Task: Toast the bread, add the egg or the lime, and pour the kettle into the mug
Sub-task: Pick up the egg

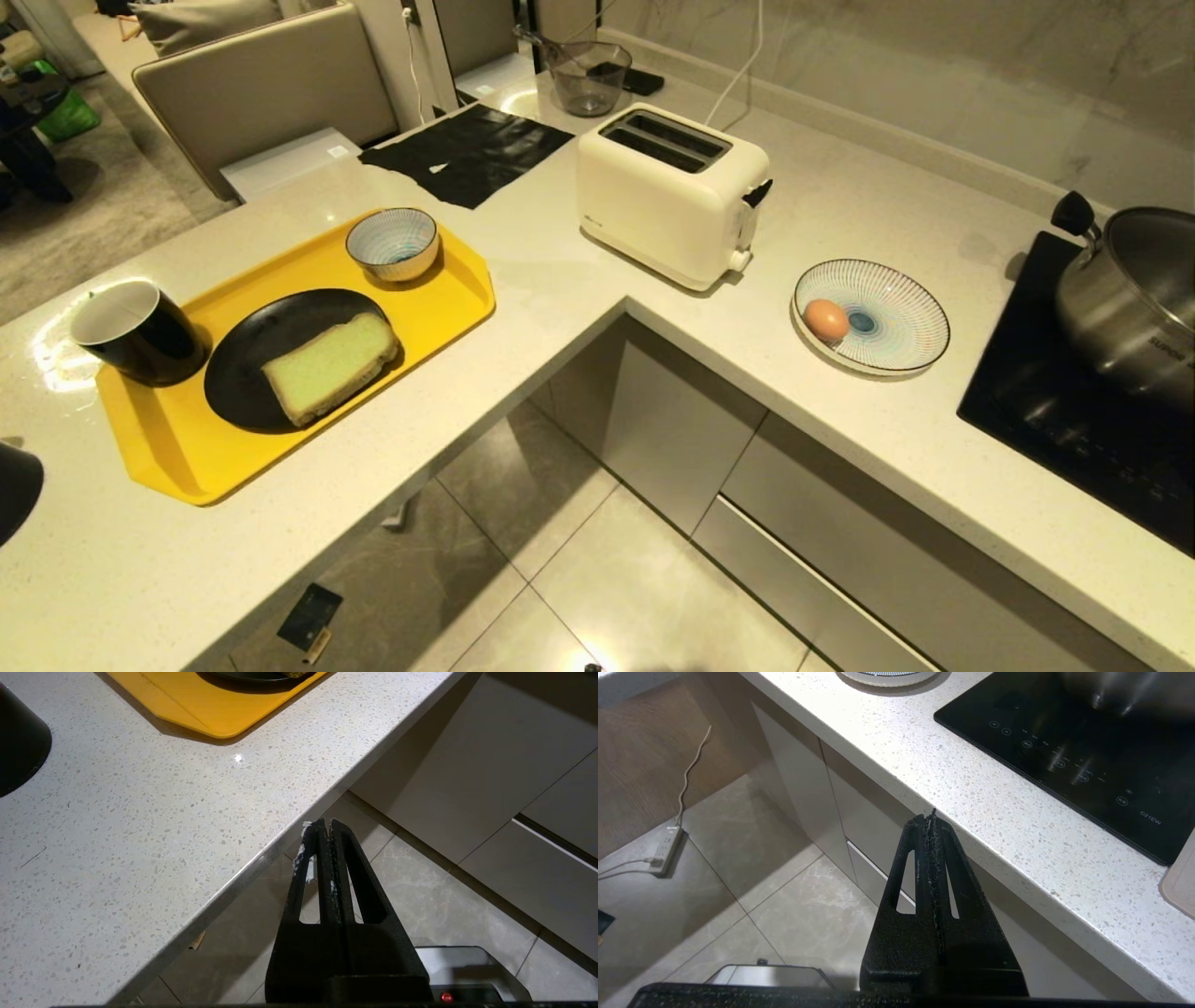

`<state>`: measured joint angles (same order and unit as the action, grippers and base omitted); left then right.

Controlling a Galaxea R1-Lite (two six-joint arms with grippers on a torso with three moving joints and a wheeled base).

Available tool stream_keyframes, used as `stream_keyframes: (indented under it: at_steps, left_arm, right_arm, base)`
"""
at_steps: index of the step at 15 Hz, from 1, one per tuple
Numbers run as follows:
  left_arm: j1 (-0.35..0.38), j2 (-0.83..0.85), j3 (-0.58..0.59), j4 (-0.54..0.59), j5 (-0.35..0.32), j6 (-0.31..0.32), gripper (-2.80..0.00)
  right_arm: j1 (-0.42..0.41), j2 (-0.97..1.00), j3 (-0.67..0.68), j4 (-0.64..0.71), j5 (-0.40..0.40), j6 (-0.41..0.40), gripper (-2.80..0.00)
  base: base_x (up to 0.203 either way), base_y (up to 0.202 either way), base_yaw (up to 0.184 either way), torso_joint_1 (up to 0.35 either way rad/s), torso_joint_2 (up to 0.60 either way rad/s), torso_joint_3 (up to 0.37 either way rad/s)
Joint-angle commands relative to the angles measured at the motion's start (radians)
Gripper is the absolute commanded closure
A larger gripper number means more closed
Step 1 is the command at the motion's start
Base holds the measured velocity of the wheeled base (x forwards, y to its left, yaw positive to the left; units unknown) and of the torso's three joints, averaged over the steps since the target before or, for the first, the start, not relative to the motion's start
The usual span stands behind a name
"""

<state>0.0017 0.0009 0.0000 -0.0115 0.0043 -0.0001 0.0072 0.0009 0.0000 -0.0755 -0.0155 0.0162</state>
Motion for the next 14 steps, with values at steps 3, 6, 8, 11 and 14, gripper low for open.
stream_keyframes:
  at_steps: [3,6,8,11,14]
  left_arm:
    - [0.0,0.001,0.0,-0.001,0.0,0.0,0.0]
    - [0.0,0.001,0.0,-0.001,0.0,0.0,0.0]
    - [0.001,0.001,0.0,-0.001,0.0,0.0,0.0]
    - [0.0,0.001,0.0,-0.001,0.0,0.0,0.0]
    - [0.001,0.001,0.0,-0.001,0.0,0.0,0.0]
  right_arm:
    - [0.0,0.001,0.026,-0.001,-0.001,-0.005,0.0]
    - [0.0,0.001,0.026,-0.001,-0.001,-0.004,0.0]
    - [0.0,0.001,0.026,0.002,0.002,-0.004,0.0]
    - [0.0,0.001,0.026,0.002,0.003,-0.005,0.0]
    - [0.0,0.002,0.026,0.002,0.005,-0.005,0.0]
  base:
    - [0.0,0.0,0.0,0.0,0.0,0.0]
    - [0.0,0.0,0.0,0.0,0.0,0.0]
    - [0.0,0.0,0.0,0.0,0.0,0.0]
    - [0.0,0.0,0.0,0.0,0.0,0.0]
    - [0.0,0.0,0.0,0.0,0.0,0.0]
